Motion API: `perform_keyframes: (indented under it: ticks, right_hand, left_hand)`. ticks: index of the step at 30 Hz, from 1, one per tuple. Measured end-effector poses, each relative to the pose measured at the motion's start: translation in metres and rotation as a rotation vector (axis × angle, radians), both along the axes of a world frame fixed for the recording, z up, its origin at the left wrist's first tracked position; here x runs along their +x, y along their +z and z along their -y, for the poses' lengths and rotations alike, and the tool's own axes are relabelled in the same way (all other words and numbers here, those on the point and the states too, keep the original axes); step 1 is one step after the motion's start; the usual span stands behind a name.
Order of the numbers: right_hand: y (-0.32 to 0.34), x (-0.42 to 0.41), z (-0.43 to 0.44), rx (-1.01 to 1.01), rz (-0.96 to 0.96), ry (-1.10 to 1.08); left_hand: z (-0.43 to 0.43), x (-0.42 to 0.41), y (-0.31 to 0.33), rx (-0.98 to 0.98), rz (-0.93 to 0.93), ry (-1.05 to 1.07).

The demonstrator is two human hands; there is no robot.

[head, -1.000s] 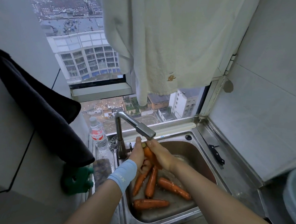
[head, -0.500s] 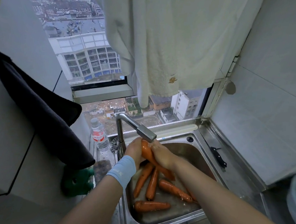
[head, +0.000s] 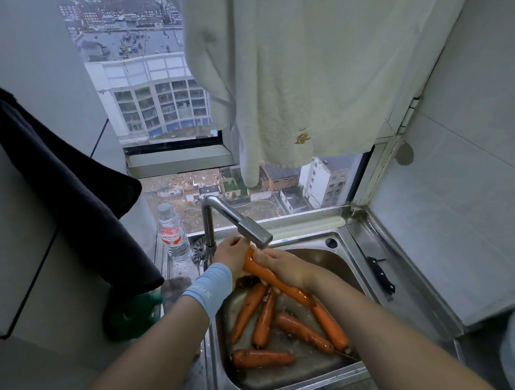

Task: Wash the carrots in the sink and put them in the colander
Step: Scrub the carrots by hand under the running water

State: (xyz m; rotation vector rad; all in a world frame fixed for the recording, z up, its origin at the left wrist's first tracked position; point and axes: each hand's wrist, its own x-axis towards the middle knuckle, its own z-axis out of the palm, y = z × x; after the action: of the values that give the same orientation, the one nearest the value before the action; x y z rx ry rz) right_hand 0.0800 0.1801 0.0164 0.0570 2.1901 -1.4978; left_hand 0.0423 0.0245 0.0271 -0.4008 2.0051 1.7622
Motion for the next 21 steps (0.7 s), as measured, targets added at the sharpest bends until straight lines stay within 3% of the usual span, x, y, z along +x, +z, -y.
perform_keyframes:
  ticks: [5, 9, 12, 15, 18, 21]
  right_hand:
    - [0.003, -0.002, 0.001, 0.333, -0.014, 0.085]
    - [0.004, 0.001, -0.004, 0.453, 0.017, 0.109]
    - [0.003, -0.001, 0.001, 0.53, -0.055, 0.095]
    - [-0.001, -0.003, 0.006, 0.641, -0.226, 0.107]
    - [-0.001, -0.002, 0.006, 0.705, -0.3, 0.215]
    - [-0.004, -0.003, -0.004, 0.637, -0.22, 0.245]
  left_hand:
    - [-0.002, 0.004, 0.006, -0.168, -0.008, -0.036]
    - [0.007, 0.004, 0.001, -0.108, 0.118, -0.252]
    - [0.01, 0.003, 0.002, -0.274, 0.015, -0.357]
    - [0.009, -0.001, -0.005, -0.446, -0.089, -0.317]
    - [0.011, 0.003, -0.015, -0.356, 0.066, -0.222]
    - [0.014, 0.015, -0.012, 0.036, 0.199, -0.097]
